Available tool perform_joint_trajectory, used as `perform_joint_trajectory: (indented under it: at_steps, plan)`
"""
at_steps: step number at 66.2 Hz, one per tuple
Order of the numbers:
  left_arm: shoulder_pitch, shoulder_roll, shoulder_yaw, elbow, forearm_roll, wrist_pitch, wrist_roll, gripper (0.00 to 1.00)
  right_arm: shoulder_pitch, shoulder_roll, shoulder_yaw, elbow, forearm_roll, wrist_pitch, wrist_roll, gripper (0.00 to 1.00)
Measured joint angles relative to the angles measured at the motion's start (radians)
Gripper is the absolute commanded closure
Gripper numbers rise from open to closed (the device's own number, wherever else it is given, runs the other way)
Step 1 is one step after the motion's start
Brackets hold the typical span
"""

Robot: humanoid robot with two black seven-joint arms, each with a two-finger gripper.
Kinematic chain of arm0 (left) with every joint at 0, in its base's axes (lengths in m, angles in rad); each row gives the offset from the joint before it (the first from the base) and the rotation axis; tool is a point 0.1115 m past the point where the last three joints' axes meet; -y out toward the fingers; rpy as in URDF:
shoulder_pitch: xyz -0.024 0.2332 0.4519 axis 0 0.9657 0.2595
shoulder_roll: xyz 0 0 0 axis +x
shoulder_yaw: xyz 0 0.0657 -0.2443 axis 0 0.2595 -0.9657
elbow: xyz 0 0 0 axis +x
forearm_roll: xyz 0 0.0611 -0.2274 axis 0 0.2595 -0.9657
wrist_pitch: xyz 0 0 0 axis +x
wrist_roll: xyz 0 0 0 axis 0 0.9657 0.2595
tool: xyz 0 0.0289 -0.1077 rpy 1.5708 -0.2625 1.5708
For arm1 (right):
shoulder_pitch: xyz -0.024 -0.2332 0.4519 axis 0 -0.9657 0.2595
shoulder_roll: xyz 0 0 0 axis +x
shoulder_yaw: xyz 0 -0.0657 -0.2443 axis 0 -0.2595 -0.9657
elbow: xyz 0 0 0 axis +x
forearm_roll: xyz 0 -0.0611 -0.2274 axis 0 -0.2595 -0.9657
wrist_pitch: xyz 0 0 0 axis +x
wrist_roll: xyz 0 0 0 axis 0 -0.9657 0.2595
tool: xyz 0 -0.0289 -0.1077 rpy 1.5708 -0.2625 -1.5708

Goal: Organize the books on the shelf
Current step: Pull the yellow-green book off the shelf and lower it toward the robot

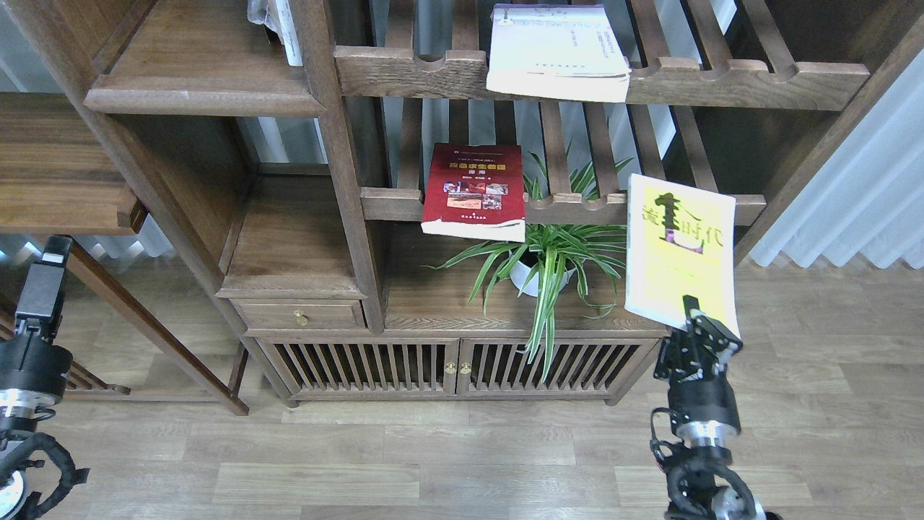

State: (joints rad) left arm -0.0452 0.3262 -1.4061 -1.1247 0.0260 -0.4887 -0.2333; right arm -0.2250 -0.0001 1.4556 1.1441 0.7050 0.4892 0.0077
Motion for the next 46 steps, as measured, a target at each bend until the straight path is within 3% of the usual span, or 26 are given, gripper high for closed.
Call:
perform_joint_trajectory:
  at_steps: [22, 46]
  plan:
    - [0.004, -0.026, 0.093, 0.049, 0.001, 0.000, 0.007, 0.00, -0.068, 0.000, -0.095, -0.012, -0.003, -0.001, -0.007, 0.99]
    - [0.006, -0.001, 0.231, 0.073, 0.003, 0.000, 0.011, 0.00, 0.028, -0.111, -0.427, -0.012, -0.064, -0.001, -0.010, 0.99]
